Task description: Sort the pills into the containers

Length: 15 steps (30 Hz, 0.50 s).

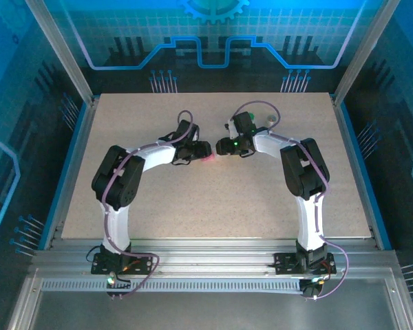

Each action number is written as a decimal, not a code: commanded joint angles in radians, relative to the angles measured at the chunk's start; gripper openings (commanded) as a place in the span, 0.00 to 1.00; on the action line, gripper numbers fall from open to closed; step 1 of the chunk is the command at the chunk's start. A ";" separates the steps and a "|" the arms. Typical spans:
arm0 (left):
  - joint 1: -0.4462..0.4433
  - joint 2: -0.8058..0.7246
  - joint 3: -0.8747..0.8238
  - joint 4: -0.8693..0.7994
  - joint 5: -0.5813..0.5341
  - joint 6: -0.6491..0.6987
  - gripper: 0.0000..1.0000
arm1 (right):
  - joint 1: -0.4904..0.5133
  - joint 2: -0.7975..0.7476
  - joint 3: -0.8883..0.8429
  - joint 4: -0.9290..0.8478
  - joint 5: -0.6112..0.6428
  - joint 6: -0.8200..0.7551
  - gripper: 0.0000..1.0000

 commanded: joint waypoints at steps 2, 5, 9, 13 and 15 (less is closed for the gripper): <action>0.009 0.033 0.044 -0.028 0.015 -0.005 0.54 | -0.012 0.034 0.015 -0.033 -0.005 -0.010 0.59; 0.008 0.045 0.047 -0.031 0.008 0.000 0.54 | -0.013 0.036 0.015 -0.031 -0.009 -0.009 0.59; 0.007 0.060 0.055 -0.031 0.019 0.001 0.54 | -0.014 0.041 0.017 -0.030 -0.014 -0.008 0.59; -0.006 0.067 0.063 -0.047 0.021 0.011 0.54 | -0.016 0.045 0.017 -0.029 -0.019 -0.005 0.59; -0.012 0.075 0.069 -0.063 0.024 0.018 0.54 | -0.018 0.046 0.018 -0.029 -0.019 -0.002 0.59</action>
